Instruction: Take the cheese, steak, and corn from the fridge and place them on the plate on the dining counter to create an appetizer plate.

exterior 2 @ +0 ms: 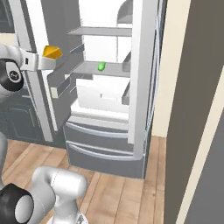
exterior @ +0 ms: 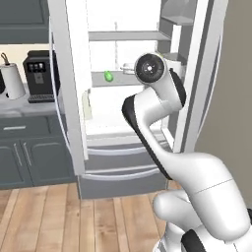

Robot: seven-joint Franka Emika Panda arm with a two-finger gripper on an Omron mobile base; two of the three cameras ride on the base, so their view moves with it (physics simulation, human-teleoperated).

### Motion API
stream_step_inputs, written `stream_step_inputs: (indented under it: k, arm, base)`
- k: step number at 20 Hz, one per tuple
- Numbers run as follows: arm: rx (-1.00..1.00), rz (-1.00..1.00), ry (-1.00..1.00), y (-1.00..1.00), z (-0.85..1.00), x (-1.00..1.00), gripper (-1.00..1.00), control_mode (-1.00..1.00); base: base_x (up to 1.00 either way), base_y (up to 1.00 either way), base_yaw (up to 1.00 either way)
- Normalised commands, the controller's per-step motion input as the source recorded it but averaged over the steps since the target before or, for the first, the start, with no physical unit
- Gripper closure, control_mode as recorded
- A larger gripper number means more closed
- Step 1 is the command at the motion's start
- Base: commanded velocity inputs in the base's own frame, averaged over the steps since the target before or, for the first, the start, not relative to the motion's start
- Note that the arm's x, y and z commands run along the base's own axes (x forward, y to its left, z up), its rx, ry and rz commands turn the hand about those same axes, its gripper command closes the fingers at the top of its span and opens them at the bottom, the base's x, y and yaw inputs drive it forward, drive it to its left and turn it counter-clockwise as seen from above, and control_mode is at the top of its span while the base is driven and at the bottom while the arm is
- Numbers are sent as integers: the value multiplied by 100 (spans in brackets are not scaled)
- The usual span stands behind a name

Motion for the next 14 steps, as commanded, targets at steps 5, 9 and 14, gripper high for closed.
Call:
stream_step_inputs:
  k: [5,9,14]
  arm:
    - [0,0,0,0,0,0,100,100]
    - [0,0,0,0,0,0,100,100]
    - [0,0,0,0,0,0,100,100]
  base:
    - [-100,45,0]
    - [-100,69,0]
    - [-100,83,0]
